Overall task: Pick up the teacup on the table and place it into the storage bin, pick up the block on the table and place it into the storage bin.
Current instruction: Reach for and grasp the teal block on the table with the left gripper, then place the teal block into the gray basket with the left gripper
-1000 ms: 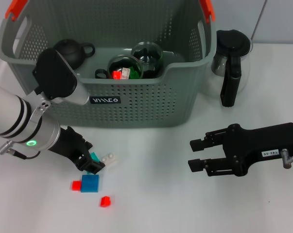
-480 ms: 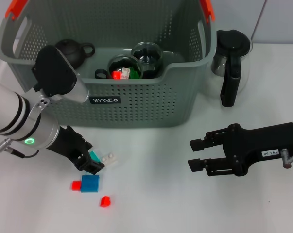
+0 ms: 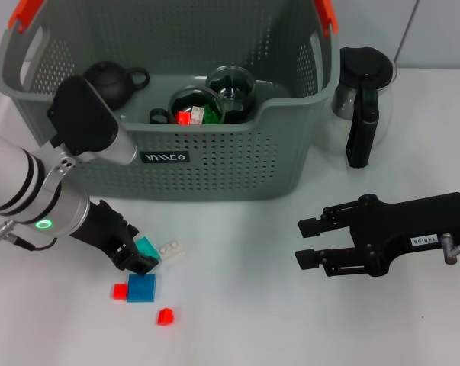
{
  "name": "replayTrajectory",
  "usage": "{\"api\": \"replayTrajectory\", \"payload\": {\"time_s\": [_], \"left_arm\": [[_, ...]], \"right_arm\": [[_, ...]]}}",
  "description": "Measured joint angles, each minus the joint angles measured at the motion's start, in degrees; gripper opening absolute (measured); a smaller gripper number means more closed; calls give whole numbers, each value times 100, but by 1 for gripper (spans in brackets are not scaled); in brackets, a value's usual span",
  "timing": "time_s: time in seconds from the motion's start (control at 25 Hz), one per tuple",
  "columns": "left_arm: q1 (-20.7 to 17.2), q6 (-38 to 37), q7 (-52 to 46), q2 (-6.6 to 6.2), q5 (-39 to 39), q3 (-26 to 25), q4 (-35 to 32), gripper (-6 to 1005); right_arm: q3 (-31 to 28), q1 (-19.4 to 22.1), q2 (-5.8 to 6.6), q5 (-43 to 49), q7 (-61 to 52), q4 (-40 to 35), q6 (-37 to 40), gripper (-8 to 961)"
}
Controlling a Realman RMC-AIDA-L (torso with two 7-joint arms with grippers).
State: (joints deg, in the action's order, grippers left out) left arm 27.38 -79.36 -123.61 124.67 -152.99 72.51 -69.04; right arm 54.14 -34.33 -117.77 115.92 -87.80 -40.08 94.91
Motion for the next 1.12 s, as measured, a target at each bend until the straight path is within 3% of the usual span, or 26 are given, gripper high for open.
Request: {"api": "replayTrajectory", "payload": {"time_s": [0.6, 0.84, 0.88, 1.0, 1.12], "left_arm": [[59, -57, -73, -12, -143, -27, 24, 464], [60, -286, -130, -21, -77, -118, -374, 405], [53, -577, -101, -26, 154, -351, -740, 406], [64, -965, -1, -46, 504, -698, -1015, 406], [187, -2023, 366, -113, 1393, -1601, -1270, 405]], "right_arm": [[0, 22, 28, 0, 0, 0, 9, 562], [0, 24, 30, 1, 0, 0, 22, 562], [0, 24, 29, 0, 0, 0, 26, 562], [0, 19, 34, 1, -2, 0, 44, 562], [0, 14, 36, 1, -4, 0, 41, 563]]}}
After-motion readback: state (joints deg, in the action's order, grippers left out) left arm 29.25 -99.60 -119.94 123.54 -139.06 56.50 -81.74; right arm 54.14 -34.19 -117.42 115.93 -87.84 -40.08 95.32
